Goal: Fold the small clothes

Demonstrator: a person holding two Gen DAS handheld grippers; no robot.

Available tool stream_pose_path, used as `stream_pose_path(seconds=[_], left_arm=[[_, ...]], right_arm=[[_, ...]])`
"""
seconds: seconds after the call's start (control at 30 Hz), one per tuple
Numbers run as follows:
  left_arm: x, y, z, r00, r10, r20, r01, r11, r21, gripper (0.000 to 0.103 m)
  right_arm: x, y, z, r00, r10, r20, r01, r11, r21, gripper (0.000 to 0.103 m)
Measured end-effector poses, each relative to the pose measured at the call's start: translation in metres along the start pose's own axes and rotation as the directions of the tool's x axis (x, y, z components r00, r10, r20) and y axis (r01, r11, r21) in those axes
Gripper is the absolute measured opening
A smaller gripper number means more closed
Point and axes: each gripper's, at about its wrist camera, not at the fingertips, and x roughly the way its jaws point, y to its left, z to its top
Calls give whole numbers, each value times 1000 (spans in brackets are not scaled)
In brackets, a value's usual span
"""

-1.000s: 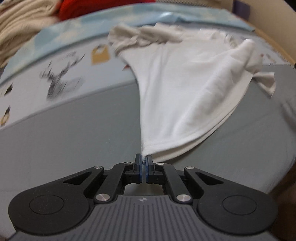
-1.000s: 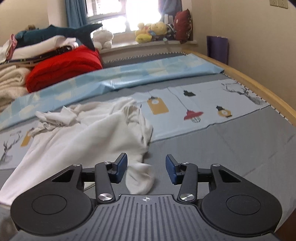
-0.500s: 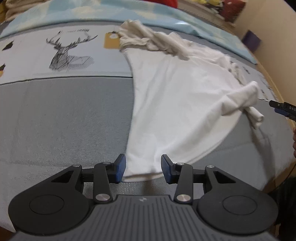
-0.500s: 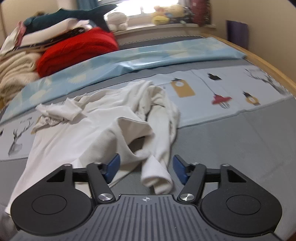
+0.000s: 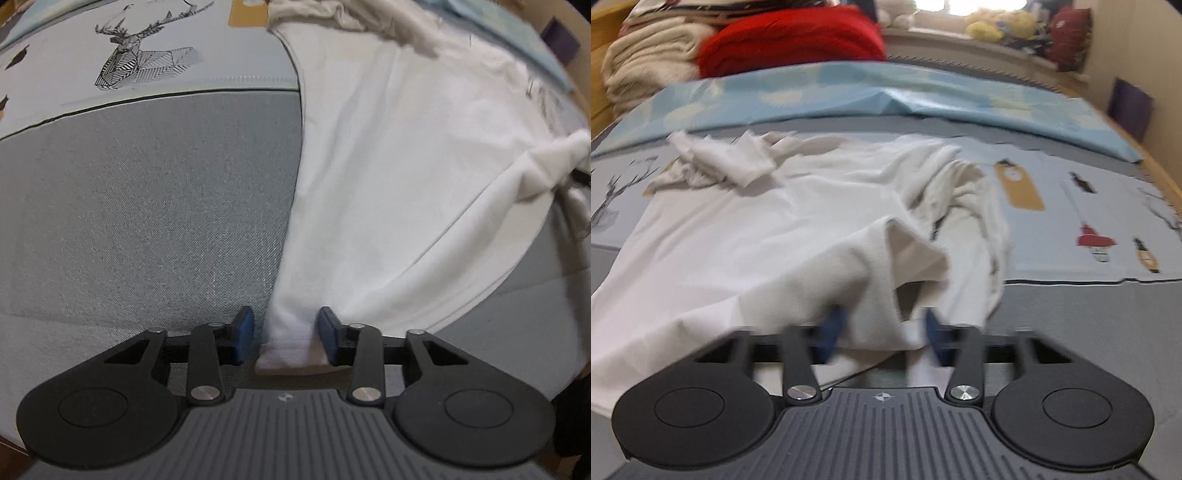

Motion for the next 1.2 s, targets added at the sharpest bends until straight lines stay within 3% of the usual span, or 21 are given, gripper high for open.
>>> stream_pose_path(seconds=[0.03, 0.1, 0.23, 0.37, 0.43, 0.53, 0.63, 0.77, 0.83, 0.97, 1.03, 1.2], left_arm=[[0, 0, 0, 1000, -2, -3, 2, 1000, 9, 23], [-1, -1, -1, 1000, -3, 2, 3, 1000, 20, 8], [-18, 1, -9, 999, -10, 48, 8, 999, 40, 6], [-42, 5, -23, 993, -35, 114, 30, 999, 42, 6], [-52, 6, -34, 992, -17, 125, 8, 997, 74, 6], [-61, 13, -54, 993, 18, 117, -33, 992, 121, 6], [-60, 20, -76, 998, -32, 45, 23, 982, 190, 6], [-51, 6, -95, 999, -8, -35, 19, 941, 338, 7], [-53, 3, -97, 1000, 7, -11, -2, 934, 357, 10], [-66, 10, -87, 998, -34, 55, 18, 962, 273, 13], [-67, 7, -83, 996, -42, 81, 21, 967, 253, 13], [-66, -4, -77, 987, 1, 158, -36, 974, 221, 13]], right_arm=[[1, 1, 0, 1000, 15, -12, -15, 1000, -3, 8], [-2, 1, 0, 999, 43, -21, -43, 999, 3, 5], [-29, -15, 1, 990, 139, 7, -139, 987, 78, 4], [-58, -37, -12, 984, 179, -13, -176, 974, 140, 3], [-72, -50, -24, 978, 206, -40, -196, 966, 168, 3], [-83, -65, -48, 959, 250, -133, -223, 957, 187, 3], [-87, -75, -75, 917, 293, -272, -241, 948, 208, 2], [-85, -76, -102, 876, 233, -422, -178, 970, 166, 0], [-87, -75, -102, 892, 176, -416, -132, 982, 134, 4], [-91, -86, -93, 919, 208, -336, -136, 965, 226, 10], [-89, -84, -91, 928, 202, -313, -127, 962, 243, 23], [-81, -94, -84, 966, 137, -220, -63, 948, 313, 25]])
